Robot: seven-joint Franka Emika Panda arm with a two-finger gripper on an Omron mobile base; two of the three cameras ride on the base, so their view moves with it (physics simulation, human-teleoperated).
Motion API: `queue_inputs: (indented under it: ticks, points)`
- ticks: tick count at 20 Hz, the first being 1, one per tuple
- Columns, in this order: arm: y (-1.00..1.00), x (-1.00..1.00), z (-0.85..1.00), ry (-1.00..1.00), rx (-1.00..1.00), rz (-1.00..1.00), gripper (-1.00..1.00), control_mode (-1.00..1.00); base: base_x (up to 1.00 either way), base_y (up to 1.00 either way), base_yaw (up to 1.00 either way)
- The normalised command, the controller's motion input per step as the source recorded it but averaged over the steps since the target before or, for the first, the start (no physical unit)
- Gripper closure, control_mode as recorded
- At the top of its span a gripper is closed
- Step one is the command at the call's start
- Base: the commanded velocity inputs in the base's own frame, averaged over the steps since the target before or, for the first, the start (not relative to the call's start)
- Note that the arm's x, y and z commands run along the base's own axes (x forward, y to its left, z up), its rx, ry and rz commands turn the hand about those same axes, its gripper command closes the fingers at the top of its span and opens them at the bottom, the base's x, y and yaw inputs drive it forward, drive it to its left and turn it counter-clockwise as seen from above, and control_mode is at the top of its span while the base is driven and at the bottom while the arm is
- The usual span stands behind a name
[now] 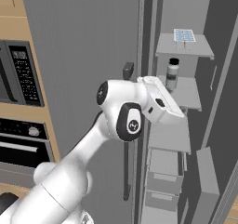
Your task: Open the freezer door, pick up the ice cube tray from the freezer, and place it on the dining counter.
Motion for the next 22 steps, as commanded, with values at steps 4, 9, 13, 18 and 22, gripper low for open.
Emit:
queue_inputs:
  ticks: [4, 9, 13, 18, 22]
  points:
    - [0.85, -0.55, 0.00, 0.11, 0.00, 0.22, -1.00, -1.00, 0.00, 0.00, 0.00]
    - [0.95, -0.33, 0.00, 0.14, 0.00, 0.24, -1.00, -1.00, 0.00, 0.00, 0.00]
    - [1.00, -0.28, 0.00, 0.16, 0.00, 0.28, -1.00, -1.00, 0.00, 0.00, 0.00]
    - [1.00, -0.26, 0.00, 0.17, 0.00, 0.33, -1.00, -1.00, 0.00, 0.00, 0.00]
    - [1.00, -0.22, 0.00, 0.14, 0.00, 0.35, -1.00, -1.00, 0.00, 0.00, 0.00]
